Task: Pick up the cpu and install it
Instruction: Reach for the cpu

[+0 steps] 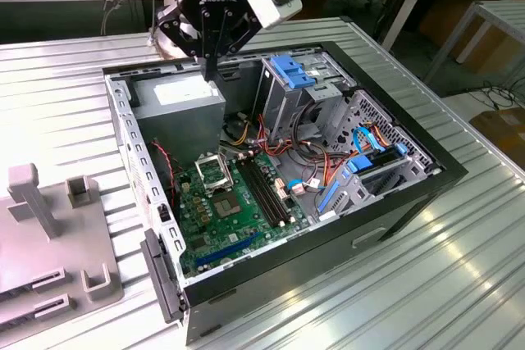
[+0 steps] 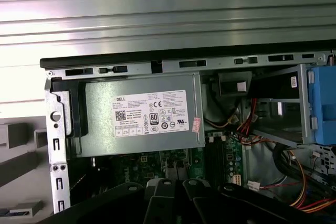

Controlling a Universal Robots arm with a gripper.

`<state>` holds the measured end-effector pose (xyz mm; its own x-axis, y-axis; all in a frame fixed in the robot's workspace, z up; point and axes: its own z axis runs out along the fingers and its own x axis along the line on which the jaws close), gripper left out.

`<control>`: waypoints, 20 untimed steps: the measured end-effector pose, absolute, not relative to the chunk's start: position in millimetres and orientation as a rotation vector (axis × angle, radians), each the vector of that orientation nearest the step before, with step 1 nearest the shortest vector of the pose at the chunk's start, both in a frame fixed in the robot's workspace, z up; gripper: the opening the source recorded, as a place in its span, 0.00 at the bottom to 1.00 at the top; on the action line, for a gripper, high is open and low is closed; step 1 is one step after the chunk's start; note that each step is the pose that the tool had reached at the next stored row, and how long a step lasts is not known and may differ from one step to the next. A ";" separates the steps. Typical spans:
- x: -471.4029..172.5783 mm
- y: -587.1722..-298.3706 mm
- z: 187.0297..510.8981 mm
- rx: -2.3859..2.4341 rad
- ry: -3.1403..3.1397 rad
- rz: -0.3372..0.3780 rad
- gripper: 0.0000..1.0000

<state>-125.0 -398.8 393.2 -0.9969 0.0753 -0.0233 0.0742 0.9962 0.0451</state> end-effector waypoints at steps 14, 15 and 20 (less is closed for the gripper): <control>-134.3 -398.8 392.4 0.117 3.115 0.069 0.11; -134.7 -398.8 392.4 0.117 3.115 0.069 0.11; -137.5 -398.8 392.0 0.117 3.116 0.069 0.11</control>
<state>-137.5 -398.8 392.0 -0.9969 0.0753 -0.0213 0.0743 0.9962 0.0449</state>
